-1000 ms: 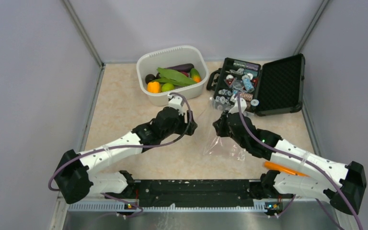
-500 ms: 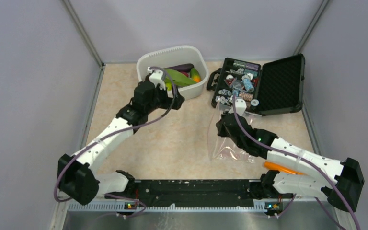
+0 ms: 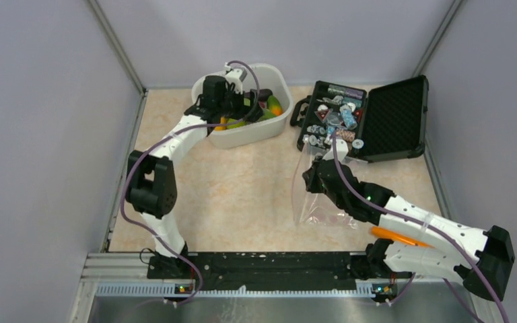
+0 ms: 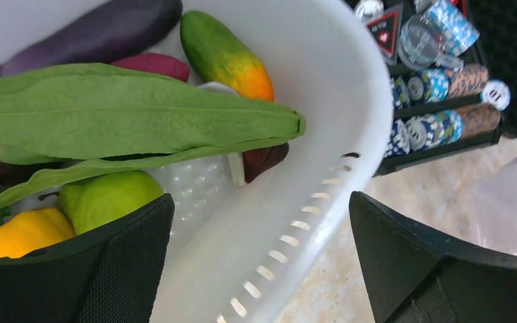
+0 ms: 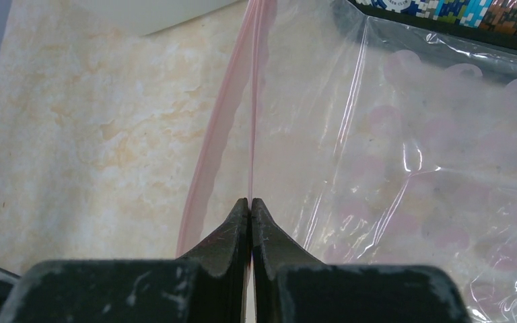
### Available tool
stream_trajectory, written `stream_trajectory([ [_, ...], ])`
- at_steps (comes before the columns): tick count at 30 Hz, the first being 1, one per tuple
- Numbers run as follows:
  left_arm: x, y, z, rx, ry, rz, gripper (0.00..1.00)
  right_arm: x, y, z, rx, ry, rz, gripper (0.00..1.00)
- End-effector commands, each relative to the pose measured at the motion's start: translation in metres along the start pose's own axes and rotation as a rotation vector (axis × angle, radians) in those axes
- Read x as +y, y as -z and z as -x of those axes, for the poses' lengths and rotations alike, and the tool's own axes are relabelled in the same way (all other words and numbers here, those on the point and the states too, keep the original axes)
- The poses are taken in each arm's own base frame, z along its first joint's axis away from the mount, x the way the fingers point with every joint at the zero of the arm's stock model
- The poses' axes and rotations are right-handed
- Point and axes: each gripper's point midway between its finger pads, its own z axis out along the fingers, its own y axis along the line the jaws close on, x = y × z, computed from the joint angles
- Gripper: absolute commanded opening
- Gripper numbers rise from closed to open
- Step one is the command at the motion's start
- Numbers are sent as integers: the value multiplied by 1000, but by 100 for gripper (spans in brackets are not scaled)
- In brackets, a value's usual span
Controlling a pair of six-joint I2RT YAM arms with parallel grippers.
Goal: Place the food in the zip-top bag and seal the zipper
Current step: Open the zipper of the food storage bag at the center of the board, then move the bin to the center of the board.
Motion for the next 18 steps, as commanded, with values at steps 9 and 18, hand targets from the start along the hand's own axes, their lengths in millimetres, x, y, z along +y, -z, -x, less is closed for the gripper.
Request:
stream_trajectory([
  [9, -52, 9, -48, 193, 3, -462, 99, -15, 10, 11, -54, -36, -35, 0],
  [18, -78, 48, -106, 341, 56, -532, 98, -33, 17, 25, -99, -1, -117, 0],
])
